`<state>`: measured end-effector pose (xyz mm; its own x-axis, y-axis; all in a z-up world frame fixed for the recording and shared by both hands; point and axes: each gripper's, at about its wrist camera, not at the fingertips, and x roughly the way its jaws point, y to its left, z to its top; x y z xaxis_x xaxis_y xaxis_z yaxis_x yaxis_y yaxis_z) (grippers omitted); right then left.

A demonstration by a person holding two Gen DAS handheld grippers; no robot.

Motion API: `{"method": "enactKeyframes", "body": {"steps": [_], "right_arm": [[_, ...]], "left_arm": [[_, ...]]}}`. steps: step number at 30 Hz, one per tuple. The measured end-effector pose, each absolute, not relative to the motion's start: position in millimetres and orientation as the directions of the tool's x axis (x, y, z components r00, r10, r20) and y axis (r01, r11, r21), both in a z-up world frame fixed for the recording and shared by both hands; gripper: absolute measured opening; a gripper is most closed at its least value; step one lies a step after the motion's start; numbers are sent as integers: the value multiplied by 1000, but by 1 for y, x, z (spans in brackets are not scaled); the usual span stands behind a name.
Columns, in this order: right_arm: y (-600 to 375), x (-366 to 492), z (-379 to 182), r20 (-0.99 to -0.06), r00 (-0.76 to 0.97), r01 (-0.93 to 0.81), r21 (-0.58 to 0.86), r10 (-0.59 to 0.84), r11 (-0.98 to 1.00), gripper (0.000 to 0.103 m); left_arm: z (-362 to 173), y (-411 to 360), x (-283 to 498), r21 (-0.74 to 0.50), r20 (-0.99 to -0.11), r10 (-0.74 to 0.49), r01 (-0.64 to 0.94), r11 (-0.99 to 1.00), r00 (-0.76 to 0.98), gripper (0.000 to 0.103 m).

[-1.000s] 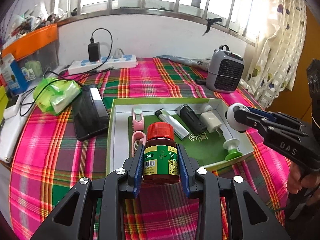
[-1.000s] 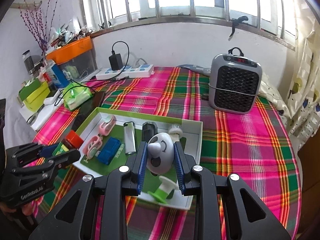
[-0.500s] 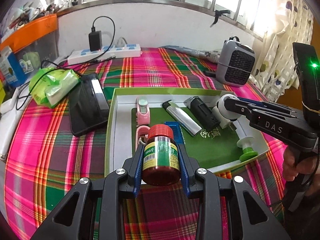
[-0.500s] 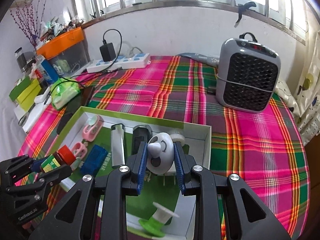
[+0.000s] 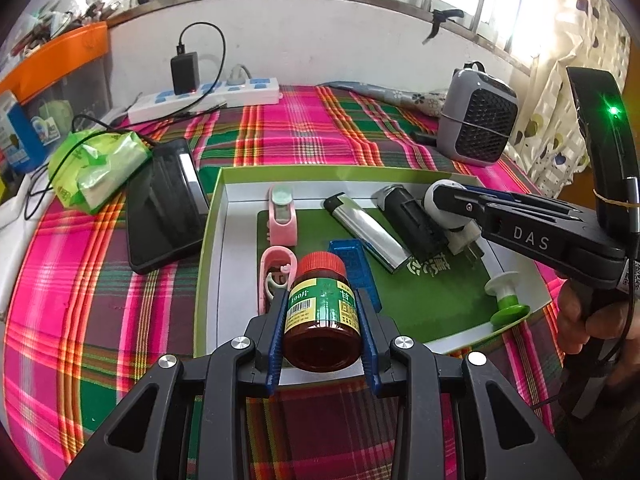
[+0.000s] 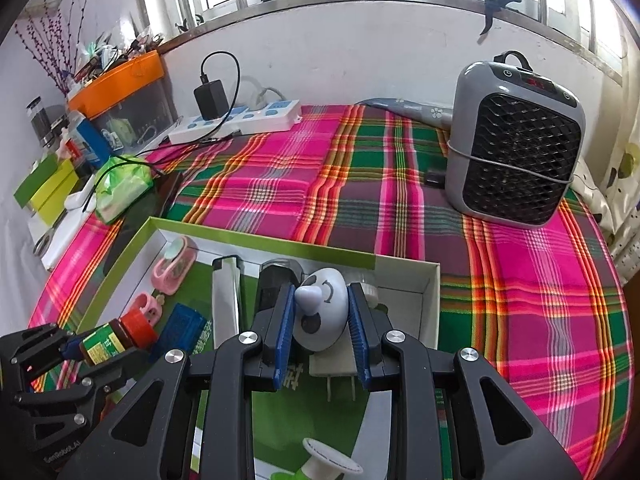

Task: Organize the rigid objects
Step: 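Carry white round toy with right tool while left tool carries brown jar into box, then lower and release white toy with right tool while left tool releases brown jar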

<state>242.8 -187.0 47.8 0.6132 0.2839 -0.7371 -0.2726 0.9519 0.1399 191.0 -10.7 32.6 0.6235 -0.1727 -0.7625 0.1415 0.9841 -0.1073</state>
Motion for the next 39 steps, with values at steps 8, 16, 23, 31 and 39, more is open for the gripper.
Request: {"method": "enactKeyframes", "body": {"steps": [8,16,23,31,39], "right_arm": [[-187,243,47,-732,615,-271,156,295,950,28],[-187,244,47,-729,615,-269,163,300,949,28],[-186,243,47,-729,615,-272,164,302,948,28],[-186,240,47,-723,619,-270,172,307,948,40],[-188,237,49,-714,631,-255,177,302,951,40]], "left_arm": [[32,-12,192,-98,-761,-166,141,985,627,31],[32,-11,191,-106,-760,-174,145,984,626,34],[32,-11,191,-113,-760,-178,144,983,625,35],[32,-12,189,-115,-760,-179,142,983,624,38],[33,-13,186,-112,-758,-181,149,982,626,38]]}}
